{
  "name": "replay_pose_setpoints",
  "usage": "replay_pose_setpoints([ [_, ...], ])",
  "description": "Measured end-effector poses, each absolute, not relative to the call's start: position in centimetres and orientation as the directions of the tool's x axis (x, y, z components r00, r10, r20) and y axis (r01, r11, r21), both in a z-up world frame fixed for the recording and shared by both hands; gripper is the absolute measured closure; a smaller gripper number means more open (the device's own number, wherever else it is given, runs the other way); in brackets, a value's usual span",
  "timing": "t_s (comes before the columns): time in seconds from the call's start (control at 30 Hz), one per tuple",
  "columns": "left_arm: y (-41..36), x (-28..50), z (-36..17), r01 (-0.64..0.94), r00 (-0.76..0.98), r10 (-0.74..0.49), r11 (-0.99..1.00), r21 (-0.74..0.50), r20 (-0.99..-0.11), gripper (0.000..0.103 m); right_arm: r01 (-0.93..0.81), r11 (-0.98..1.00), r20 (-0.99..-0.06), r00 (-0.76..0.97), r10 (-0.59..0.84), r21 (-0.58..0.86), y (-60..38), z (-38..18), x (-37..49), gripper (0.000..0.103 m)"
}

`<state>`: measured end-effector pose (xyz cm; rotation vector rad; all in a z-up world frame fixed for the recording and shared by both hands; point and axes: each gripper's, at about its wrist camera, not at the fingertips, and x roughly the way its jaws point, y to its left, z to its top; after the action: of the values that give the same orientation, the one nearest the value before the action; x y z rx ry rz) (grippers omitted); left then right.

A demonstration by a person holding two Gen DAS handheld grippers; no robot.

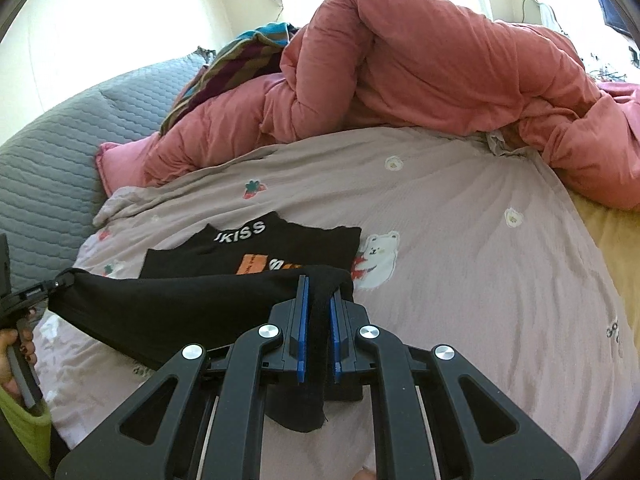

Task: Fold small clothes
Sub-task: 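Lift the hem with both tools and fold it over onto the collar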

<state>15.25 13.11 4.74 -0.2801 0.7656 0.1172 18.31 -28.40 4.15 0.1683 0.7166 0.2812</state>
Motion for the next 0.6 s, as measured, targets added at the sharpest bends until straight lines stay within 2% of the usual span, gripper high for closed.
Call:
replay_pose_setpoints([
  [0.33,14.0,19.8,2.3,-0.228,0.702,-0.008,0.945,-0.236,-0.712,0.1,-0.138,0.97,-0.673,0.701,0.238,0.199,-27.5,1.6,23.4,0.095],
  [0.6,15.7,22.6,-0.2,-0.276,0.687,-0.038,0.91,-0.309,-0.726,0.1,-0.094,0.985,-0.732,0.66,0.169,0.142,-26.1,-1.2,27.0,0.095],
])
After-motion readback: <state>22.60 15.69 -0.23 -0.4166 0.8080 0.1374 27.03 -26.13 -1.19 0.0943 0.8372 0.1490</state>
